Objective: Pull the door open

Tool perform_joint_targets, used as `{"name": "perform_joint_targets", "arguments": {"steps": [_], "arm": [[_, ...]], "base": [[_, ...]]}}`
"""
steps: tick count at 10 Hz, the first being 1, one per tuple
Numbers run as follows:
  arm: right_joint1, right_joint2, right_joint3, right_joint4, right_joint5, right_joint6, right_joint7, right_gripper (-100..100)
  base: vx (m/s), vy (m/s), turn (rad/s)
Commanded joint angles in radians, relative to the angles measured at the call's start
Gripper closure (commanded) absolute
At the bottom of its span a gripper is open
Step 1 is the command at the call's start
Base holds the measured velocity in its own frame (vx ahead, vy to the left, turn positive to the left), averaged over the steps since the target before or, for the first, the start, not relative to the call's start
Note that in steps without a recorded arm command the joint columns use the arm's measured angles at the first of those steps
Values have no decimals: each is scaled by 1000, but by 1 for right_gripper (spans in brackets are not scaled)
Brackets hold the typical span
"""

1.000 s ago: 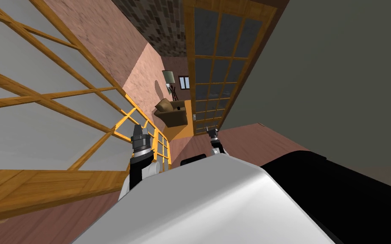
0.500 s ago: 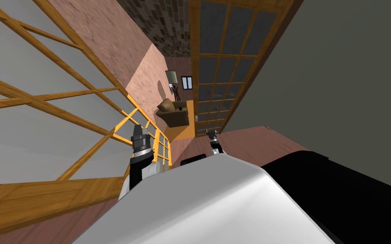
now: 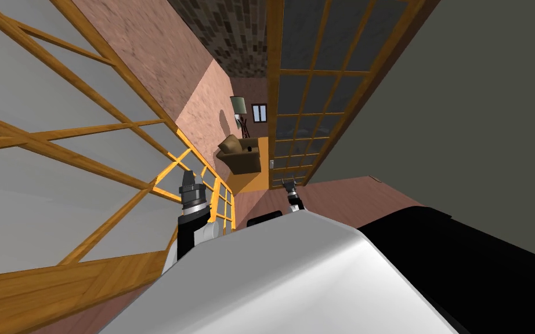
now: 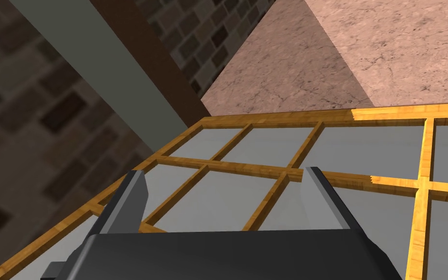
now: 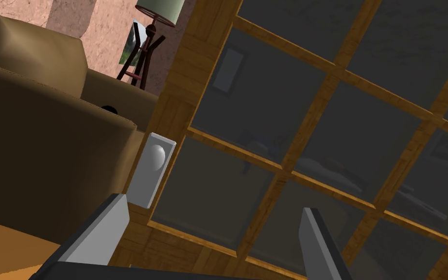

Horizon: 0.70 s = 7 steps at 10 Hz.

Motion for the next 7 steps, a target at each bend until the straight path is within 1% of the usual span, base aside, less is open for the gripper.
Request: {"name": "perform_joint_targets", "arguments": {"steps": [1, 7], "arm": [[-8, -3, 7, 44, -14, -16, -40, -100], [-37, -12, 25, 169, -63, -45, -162, -100]], "base": [[119, 5, 72], [106, 6, 65]]}}
